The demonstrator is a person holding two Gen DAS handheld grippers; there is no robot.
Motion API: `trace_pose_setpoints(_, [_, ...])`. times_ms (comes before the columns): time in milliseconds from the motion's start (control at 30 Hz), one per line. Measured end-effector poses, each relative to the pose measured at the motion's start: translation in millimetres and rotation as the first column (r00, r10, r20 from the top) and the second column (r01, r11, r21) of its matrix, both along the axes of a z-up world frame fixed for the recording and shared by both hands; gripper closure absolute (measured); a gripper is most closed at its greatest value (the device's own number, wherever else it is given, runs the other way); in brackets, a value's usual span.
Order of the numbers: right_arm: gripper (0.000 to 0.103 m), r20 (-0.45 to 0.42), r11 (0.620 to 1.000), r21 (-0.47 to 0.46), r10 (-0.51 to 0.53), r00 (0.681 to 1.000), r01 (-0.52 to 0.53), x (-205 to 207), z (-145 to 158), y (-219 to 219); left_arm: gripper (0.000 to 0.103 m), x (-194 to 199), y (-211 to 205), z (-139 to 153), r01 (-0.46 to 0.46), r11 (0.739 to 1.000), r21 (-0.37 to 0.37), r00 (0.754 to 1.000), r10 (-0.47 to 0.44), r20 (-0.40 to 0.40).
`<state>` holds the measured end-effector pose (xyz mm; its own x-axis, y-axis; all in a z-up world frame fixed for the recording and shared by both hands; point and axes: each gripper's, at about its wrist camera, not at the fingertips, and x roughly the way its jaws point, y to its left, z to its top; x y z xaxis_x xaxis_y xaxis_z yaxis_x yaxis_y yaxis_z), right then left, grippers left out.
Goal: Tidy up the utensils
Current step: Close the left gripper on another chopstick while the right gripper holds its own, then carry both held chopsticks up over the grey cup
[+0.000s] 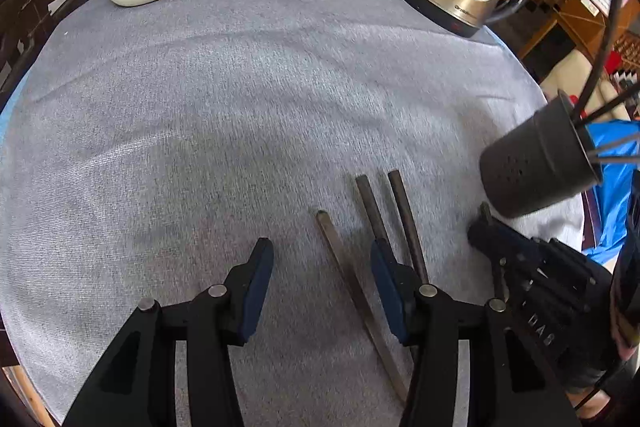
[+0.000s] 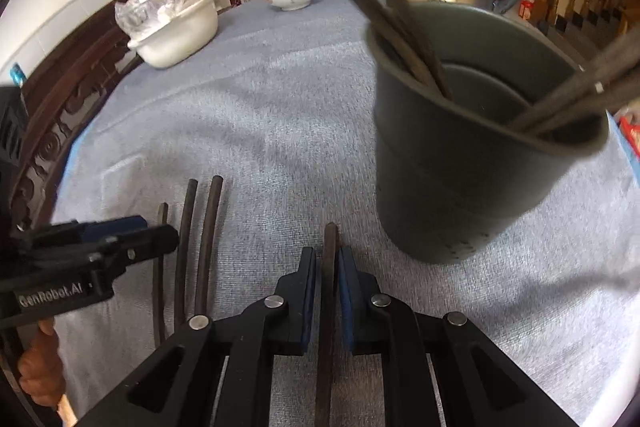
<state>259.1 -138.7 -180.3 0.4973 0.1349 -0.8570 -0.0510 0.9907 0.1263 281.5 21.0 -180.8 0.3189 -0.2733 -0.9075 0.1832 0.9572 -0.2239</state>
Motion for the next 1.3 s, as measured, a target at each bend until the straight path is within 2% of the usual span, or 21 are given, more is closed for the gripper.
trace_pose_setpoints(100, [0.091,0.001,0.999,-0.046,0.015,1.000,-0.015,0.4,0.6,6.0,0.061,1.2,-2.5,0.0,-0.006,1.000,0.002,1.000,0.006,0.007])
trace_pose_setpoints(133, [0.094,0.003,0.999,-0.052,0.014,1.000,-0.014,0.2,0.6,6.0,0.072,1.8,-3.2,0.1,-0.007,1.000,0.006,1.000,0.007,0.010])
trace_pose_setpoints(167, [0.095,0.003,0.999,-0.050,0.013,1.000,-0.013,-0.2,0.9,5.2,0.088,2.8,-4.7,-1.7,-0.004,1.000,-0.004,1.000,0.004,0.003])
trace_pose_setpoints(267, [0.096,0.012,1.000,0.014,0.007,1.000,-0.007,-6.0,3.5,-1.5,0.092,2.4,-2.9,-3.8,-0.007,0.999,-0.036,1.000,0.007,-0.015])
trace_pose_setpoints(433, [0.096,0.099,0.998,0.065,0.010,0.995,-0.017,-25.1,26.5,-11.5,0.093,-11.2,4.4,16.1,-0.024,0.998,-0.052,0.999,0.026,0.044])
trace_pose_setpoints(633, [0.097,0.189,0.990,0.135,0.003,0.982,-0.029,-50.6,65.2,-23.7,0.095,-37.9,11.1,70.3,-0.019,0.997,-0.077,0.985,0.031,0.167])
trace_pose_setpoints(867, [0.096,0.326,0.986,0.156,-0.004,0.945,-0.050,-83.0,116.2,-25.7,0.097,-78.0,1.4,140.1,0.026,0.996,-0.080,0.939,0.003,0.343])
trace_pose_setpoints(1300, [0.097,0.532,0.986,0.166,-0.070,0.844,-0.023,-135.7,176.7,-36.8,0.097,-119.3,-5.4,194.2,0.046,0.994,-0.095,0.867,0.008,0.498])
